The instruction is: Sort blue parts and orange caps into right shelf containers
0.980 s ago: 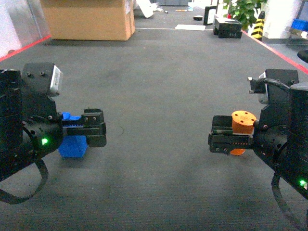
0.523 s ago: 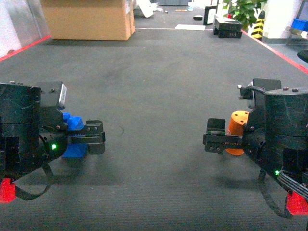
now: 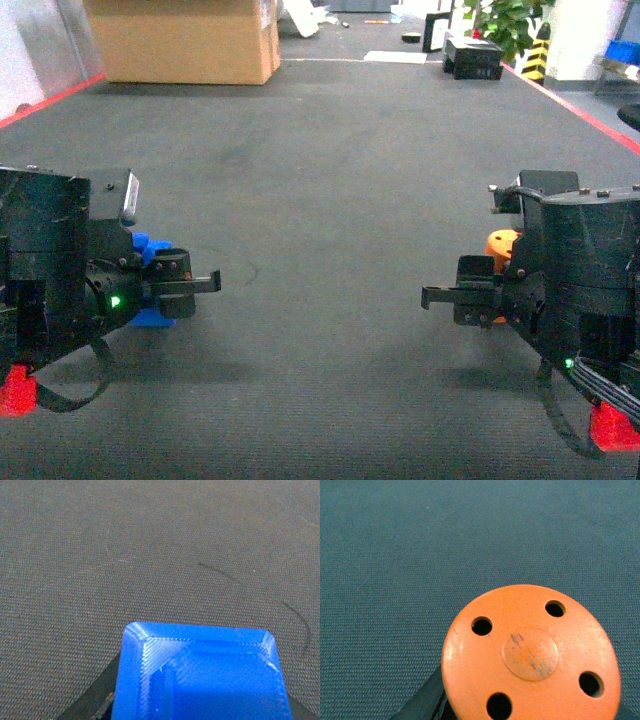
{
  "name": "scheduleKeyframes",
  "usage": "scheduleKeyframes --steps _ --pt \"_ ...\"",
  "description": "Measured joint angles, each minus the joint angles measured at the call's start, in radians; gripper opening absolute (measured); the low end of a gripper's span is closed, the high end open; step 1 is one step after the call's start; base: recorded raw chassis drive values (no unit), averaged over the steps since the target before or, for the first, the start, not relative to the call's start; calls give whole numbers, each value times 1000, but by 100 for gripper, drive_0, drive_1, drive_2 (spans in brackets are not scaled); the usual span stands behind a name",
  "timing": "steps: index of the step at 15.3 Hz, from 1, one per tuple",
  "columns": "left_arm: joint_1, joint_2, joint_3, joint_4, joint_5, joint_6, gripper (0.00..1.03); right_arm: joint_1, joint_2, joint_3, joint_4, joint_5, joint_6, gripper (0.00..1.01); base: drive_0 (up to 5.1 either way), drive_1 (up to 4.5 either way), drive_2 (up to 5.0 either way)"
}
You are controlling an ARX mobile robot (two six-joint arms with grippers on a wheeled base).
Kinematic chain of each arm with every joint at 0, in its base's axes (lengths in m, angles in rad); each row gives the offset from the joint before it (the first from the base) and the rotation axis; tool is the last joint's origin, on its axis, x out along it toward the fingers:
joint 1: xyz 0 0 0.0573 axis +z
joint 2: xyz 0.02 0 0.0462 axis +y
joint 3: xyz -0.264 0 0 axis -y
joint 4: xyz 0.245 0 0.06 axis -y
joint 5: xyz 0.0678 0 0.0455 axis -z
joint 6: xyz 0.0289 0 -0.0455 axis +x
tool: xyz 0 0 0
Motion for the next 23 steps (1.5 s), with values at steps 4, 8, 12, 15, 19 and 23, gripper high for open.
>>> scheduleKeyframes --steps 4,8,12,15,19,23 --pt "-6 -185 -150 178 -24 12 44 -1 -190 -161 162 32 -77 45 0 0 0" --pt "-41 -636 -401 216 -117 108 44 0 -583 -410 183 87 -182 45 0 0 0" --pt "-60 -1140 -550 1 -218 139 44 5 -1100 -570 -7 179 -206 45 0 0 0" --pt "-89 -1353 -557 -22 -230 177 44 79 -1373 -628 -76 263 -269 45 0 0 0" --pt "78 -1576 -650 -448 61 158 44 -132 -1655 -705 -547 -145 -201 45 0 0 0" --pt "214 -1690 -709 -494 175 155 44 -223 -1772 -753 -610 -241 -200 45 0 0 0"
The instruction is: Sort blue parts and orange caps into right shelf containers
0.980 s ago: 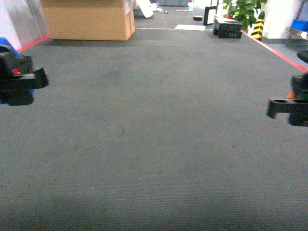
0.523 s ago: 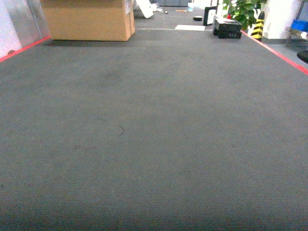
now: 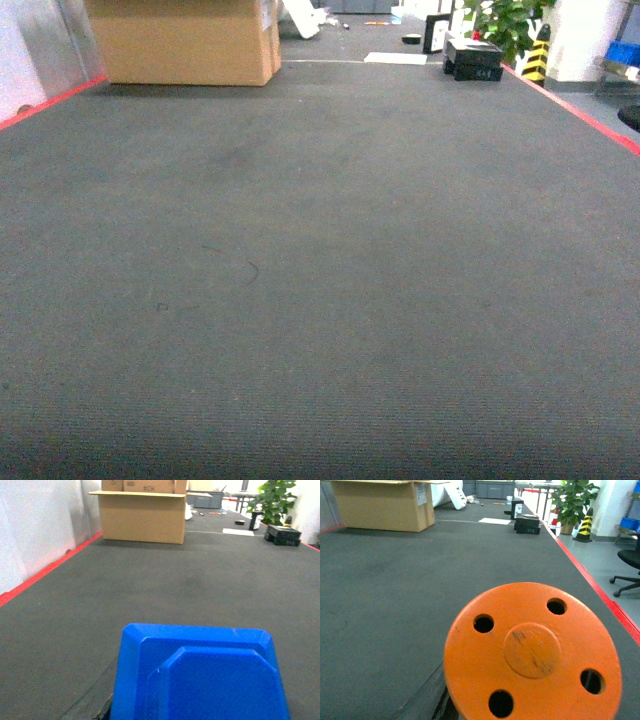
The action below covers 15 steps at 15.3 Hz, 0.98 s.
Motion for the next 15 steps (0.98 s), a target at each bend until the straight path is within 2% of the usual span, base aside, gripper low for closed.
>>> scheduleKeyframes --steps 1,2,9,10,15 --pt "-4 -20 -11 -11 18 0 44 -75 -23 -11 -15 -82 1 45 0 0 0" --pt "-10 -39 -20 -23 14 0 44 -103 -40 -13 -22 -82 3 45 0 0 0" --pt "-10 -99 -36 -60 16 0 44 -98 -100 -29 -64 -97 6 45 0 0 0" --pt "-10 -120 -42 -76 16 0 44 -98 -117 -51 -36 -97 6 45 0 0 0" --pt "-10 -219 -73 -132 16 0 44 -98 -216 -53 -140 -97 6 45 0 0 0"
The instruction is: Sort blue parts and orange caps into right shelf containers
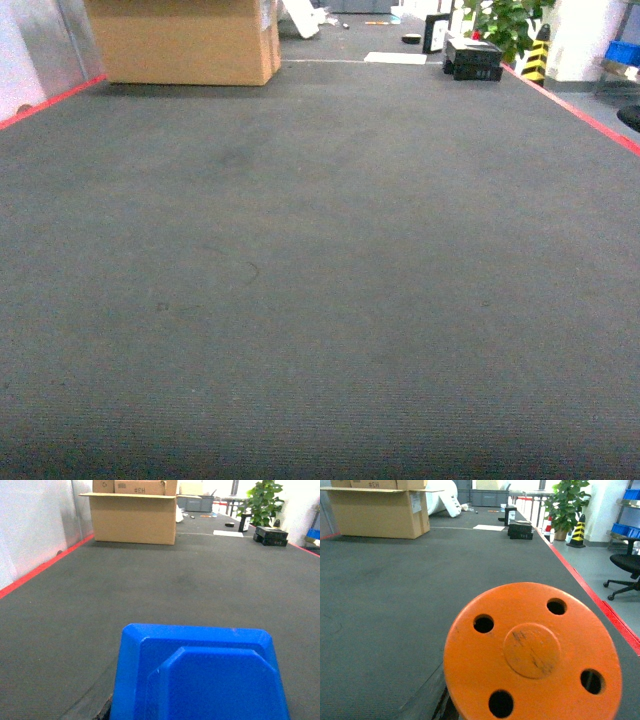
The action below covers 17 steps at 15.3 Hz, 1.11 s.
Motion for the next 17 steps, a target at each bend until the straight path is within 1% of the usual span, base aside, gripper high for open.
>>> scheduleKeyframes --steps 1,2,3,4,5,13,17 --pt "0 -16 0 -20 0 0 44 0 -99 1 -151 -3 0 45 0 0 0" --pt "0 -107 0 -159 1 0 44 0 -161 1 -162 -1 0 45 0 0 0" --pt "0 -174 0 -182 0 0 44 0 -161 2 -160 0 0 45 0 0 0" --pt "0 -173 7 -173 -3 0 44 0 -159 1 -173 0 0 45 0 0 0" --pt "3 -173 1 -193 -2 -1 44 0 -161 1 -163 0 0 45 0 0 0" --pt "3 -174 1 -186 0 -1 44 0 -161 1 -167 0 0 45 0 0 0" --pt "4 -174 1 -186 -2 -2 44 0 -161 1 -167 -1 0 45 -135 -135 -135"
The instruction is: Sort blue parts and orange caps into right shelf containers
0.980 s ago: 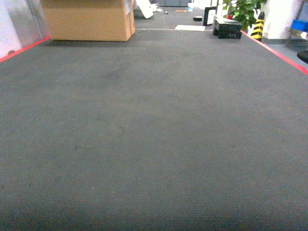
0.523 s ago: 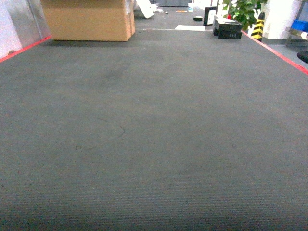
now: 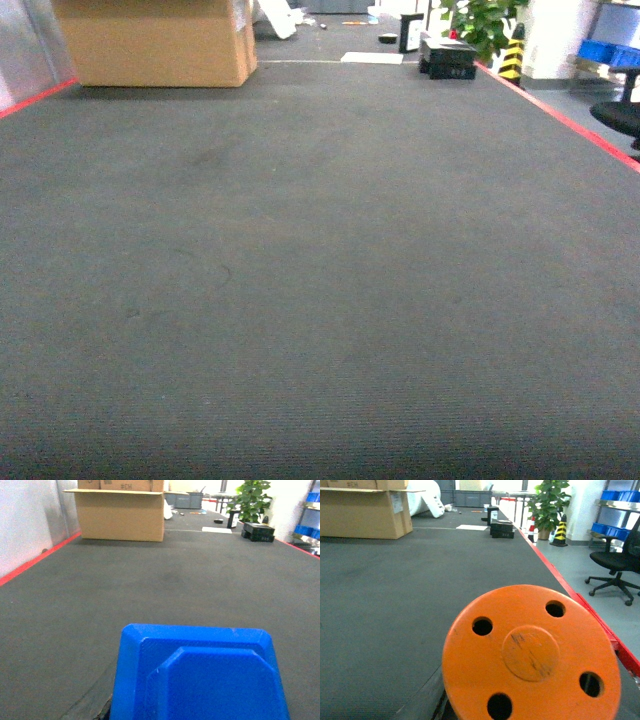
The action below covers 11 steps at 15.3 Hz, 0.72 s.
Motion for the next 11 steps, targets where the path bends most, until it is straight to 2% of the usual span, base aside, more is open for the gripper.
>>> scheduleKeyframes --steps 11 --pt "0 0 0 0 0 0 44 0 0 0 0 0 0 45 -180 -180 -180"
